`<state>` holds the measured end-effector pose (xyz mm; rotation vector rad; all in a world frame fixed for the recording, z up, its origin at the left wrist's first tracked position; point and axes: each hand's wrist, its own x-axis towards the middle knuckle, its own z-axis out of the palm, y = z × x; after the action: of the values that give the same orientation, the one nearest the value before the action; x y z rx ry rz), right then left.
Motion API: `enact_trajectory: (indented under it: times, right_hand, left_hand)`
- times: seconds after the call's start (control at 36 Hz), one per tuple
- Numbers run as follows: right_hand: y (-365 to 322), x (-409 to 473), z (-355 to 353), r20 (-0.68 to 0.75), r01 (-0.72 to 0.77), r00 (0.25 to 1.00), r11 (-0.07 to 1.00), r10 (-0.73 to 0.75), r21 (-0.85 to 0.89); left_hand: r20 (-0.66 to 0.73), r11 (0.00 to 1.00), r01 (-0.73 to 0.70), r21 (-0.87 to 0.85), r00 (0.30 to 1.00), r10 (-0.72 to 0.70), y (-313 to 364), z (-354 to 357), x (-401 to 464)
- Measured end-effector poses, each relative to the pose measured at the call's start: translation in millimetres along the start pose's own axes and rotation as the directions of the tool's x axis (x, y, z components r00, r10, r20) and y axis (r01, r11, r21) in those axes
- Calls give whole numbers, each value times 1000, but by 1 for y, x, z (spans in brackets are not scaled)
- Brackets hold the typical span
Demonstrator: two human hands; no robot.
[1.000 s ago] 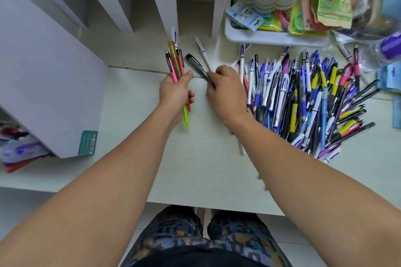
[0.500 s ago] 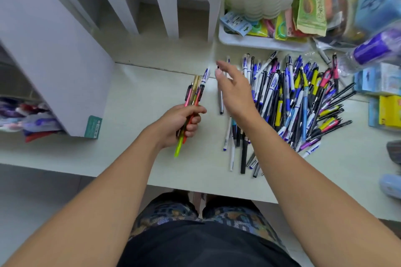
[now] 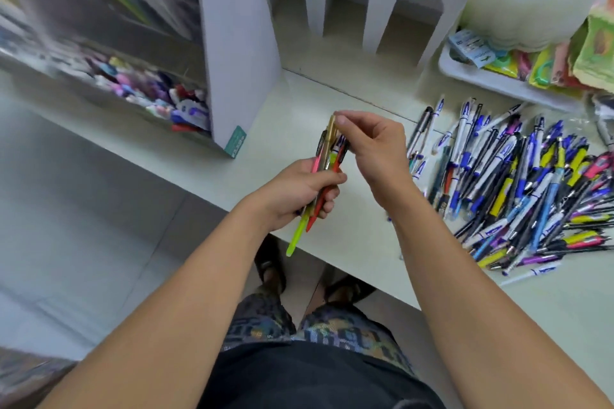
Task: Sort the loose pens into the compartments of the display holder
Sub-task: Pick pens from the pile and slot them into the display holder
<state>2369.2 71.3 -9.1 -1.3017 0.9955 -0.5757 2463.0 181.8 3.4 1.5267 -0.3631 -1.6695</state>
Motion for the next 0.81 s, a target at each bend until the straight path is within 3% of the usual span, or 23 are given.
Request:
enact_trajectory:
  times: [0.17,0.36,0.42,0.61,0.81]
  right_hand:
    - [-33,-24,47,25,3,1000,997,-4,74]
    - [-66,-56,142,138,27,989,983,-52,180]
    - [-70,-62,182,115,41,991,981,-63,188]
    - [-83,-63,293,147,-18,989,994,3,104]
    - [-117,-54,321,276,-109,961,958,33,266]
  left_hand:
    - [92,992,-62,-106,993,72,11,-46,-41]
    - [305,952,-104,-289,932,194,14,-139,-108]
    - [299,955,-109,-277,935,194,15,-173,-124]
    - [76,984,-164,-69,983,169,25,-274,-166]
    - [158,967,-202,-154,961,226,66,-316,-176]
